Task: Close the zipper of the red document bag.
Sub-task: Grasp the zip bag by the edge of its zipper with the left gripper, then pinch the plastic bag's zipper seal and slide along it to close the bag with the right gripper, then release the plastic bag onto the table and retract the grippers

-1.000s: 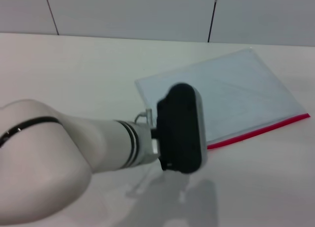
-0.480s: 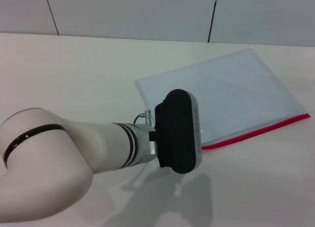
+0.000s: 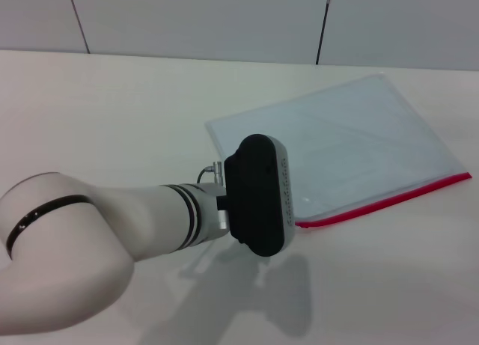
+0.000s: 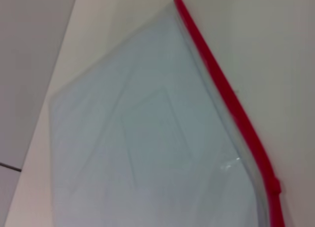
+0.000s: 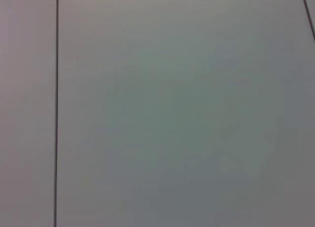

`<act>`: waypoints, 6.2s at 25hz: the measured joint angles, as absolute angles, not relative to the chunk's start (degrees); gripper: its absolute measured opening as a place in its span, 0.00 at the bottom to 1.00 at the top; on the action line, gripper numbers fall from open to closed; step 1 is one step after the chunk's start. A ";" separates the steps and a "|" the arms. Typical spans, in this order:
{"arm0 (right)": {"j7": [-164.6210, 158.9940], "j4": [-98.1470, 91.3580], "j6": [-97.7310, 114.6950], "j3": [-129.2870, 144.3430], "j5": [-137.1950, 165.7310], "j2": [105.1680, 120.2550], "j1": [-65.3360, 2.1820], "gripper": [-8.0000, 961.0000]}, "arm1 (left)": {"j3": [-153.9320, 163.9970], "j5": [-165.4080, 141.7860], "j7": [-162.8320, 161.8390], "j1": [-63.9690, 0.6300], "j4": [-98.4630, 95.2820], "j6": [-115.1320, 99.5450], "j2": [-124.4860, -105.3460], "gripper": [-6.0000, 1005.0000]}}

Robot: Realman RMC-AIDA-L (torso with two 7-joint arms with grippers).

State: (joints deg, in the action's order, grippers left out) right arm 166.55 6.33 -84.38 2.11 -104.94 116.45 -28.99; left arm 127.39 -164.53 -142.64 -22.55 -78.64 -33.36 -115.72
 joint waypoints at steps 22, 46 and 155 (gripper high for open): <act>166.55 6.33 -84.58 2.11 -104.94 116.53 -29.00 0.93 | 127.95 -164.53 -142.55 -23.90 -70.54 -24.27 -116.07 0.31; 171.93 -10.60 -87.83 24.28 -70.57 116.56 -37.22 0.92 | 127.97 -163.83 -132.90 -12.05 -70.45 8.87 -116.02 0.06; 171.99 -12.51 -61.49 -21.66 -68.59 116.60 -36.04 0.20 | 140.59 -154.49 -129.44 -5.51 -74.35 37.56 -108.65 0.06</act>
State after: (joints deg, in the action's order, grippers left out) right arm 171.99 -12.51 -61.49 -21.66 -68.59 116.60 -36.04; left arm 140.59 -154.49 -129.44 -5.51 -74.35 37.56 -108.65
